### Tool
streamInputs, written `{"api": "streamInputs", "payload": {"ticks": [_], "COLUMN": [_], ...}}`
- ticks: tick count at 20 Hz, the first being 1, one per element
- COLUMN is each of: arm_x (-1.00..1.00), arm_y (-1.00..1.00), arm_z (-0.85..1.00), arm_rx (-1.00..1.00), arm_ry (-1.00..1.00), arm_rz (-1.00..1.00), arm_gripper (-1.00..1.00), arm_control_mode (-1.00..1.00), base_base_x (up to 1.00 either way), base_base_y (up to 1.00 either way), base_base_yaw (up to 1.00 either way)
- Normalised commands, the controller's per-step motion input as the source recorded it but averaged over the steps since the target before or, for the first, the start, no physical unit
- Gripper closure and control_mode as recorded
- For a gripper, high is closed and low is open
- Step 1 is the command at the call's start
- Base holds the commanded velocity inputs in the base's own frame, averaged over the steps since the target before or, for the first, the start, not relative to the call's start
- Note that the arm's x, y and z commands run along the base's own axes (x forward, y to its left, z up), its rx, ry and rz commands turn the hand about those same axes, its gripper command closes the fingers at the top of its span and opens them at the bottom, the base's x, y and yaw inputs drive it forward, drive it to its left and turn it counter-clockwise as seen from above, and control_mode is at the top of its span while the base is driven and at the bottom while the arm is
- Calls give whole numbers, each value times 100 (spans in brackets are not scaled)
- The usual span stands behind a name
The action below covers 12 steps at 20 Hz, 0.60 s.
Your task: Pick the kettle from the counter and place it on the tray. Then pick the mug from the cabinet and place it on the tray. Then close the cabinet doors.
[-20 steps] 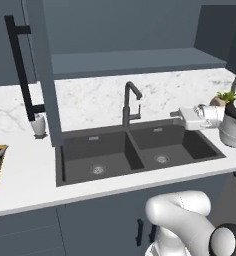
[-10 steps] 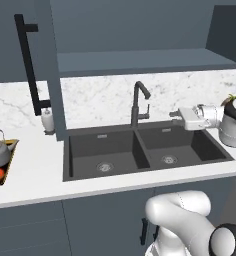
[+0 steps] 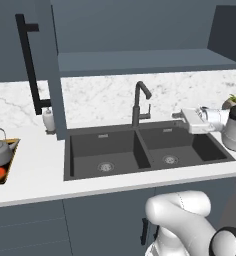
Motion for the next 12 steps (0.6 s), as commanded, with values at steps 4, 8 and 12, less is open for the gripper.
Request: {"api": "streamInputs", "payload": {"ticks": [4, 8, 12], "arm_x": [-58, -7, 15], "arm_y": [-73, -86, -92], "arm_z": [-5, 8, 9], "arm_rx": [24, 21, 22], "arm_ry": [-24, -16, -1], "arm_rz": [-12, -23, -24], "arm_gripper": [-100, -100, -100], "arm_control_mode": [-100, -100, -100], "base_base_x": [0, 0, 0], "base_base_y": [0, 0, 0], "base_base_yaw": [0, 0, 0]}}
